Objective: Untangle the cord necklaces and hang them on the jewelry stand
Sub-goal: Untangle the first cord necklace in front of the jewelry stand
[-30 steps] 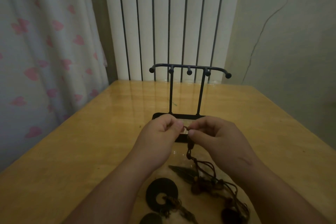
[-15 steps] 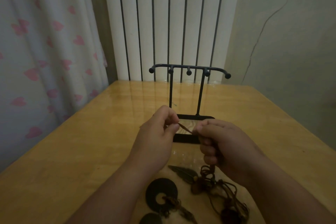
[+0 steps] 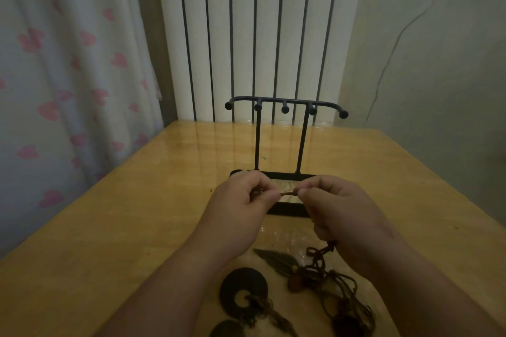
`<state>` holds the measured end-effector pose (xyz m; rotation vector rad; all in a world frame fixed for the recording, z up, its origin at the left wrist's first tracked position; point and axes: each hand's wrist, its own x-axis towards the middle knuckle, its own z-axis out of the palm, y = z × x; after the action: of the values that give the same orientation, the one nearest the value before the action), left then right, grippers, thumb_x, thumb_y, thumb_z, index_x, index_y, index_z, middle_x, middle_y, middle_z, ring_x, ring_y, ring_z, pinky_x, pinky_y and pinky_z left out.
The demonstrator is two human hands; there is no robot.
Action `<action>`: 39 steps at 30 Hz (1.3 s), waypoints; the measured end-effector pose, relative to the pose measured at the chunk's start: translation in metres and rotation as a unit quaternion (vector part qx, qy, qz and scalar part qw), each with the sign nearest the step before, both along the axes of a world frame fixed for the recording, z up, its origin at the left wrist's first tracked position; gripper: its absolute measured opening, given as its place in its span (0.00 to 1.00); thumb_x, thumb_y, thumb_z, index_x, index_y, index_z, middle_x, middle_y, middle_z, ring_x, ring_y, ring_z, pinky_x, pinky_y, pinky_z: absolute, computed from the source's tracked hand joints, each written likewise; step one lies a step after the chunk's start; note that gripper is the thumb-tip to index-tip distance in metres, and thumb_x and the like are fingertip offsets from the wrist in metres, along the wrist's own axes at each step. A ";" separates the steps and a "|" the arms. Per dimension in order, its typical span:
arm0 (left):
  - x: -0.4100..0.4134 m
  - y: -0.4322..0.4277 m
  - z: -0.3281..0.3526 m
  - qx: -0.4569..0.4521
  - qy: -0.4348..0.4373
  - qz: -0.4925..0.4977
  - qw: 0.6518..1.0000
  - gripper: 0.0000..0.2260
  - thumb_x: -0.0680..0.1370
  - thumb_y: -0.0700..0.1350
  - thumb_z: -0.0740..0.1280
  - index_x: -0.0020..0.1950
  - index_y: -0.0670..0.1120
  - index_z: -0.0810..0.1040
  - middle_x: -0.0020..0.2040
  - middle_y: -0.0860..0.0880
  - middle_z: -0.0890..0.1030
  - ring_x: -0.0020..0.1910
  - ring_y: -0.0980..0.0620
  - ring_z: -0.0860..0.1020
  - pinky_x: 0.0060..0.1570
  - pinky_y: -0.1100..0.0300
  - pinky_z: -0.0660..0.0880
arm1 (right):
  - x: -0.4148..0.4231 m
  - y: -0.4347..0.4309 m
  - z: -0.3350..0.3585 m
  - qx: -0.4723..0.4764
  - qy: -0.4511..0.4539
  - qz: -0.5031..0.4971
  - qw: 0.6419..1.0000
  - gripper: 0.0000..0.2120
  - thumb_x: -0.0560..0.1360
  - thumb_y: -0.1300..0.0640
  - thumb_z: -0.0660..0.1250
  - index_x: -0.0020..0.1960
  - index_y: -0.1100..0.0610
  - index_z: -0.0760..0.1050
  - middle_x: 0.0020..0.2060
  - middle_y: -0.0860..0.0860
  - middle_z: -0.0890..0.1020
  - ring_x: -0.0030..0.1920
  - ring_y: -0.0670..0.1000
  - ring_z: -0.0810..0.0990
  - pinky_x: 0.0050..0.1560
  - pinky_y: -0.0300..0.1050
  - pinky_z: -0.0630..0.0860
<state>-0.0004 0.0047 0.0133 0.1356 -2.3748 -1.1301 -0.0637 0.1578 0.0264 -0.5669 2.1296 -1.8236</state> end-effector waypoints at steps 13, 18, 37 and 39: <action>-0.002 -0.001 -0.005 0.050 0.018 0.017 0.998 0.14 0.83 0.52 0.58 0.42 0.50 0.77 0.40 0.49 0.78 0.39 0.55 0.75 0.37 0.63 0.70 | 0.009 -0.001 0.005 0.044 -0.012 0.096 0.994 0.09 0.79 0.62 0.64 0.50 0.52 0.82 0.32 0.49 0.81 0.30 0.47 0.77 0.30 0.39 0.74; -0.002 -0.001 -0.004 0.063 0.013 0.023 0.998 0.15 0.82 0.53 0.57 0.39 0.51 0.75 0.34 0.51 0.75 0.35 0.56 0.73 0.36 0.59 0.69 | 0.007 -0.001 0.005 0.039 -0.028 0.096 0.994 0.09 0.78 0.61 0.65 0.47 0.52 0.83 0.29 0.48 0.76 0.28 0.46 0.72 0.29 0.40 0.70; 0.000 -0.002 -0.002 0.078 0.028 0.011 0.996 0.10 0.82 0.49 0.62 0.43 0.52 0.79 0.33 0.54 0.75 0.33 0.63 0.72 0.31 0.71 0.68 | 0.004 0.001 0.002 0.015 -0.053 0.104 0.993 0.06 0.77 0.62 0.66 0.47 0.59 0.82 0.36 0.53 0.79 0.31 0.46 0.72 0.31 0.38 0.70; 0.000 -0.001 -0.002 0.068 0.025 0.012 0.997 0.07 0.81 0.48 0.63 0.45 0.55 0.79 0.37 0.56 0.77 0.36 0.65 0.74 0.34 0.71 0.68 | 0.004 0.000 0.002 0.008 -0.044 0.101 0.994 0.06 0.77 0.62 0.65 0.48 0.60 0.82 0.34 0.51 0.78 0.30 0.45 0.70 0.30 0.38 0.69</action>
<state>-0.0004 0.0038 0.0117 0.1796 -2.2468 -1.2685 -0.0595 0.1583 0.0280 -0.6579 1.9504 -1.6894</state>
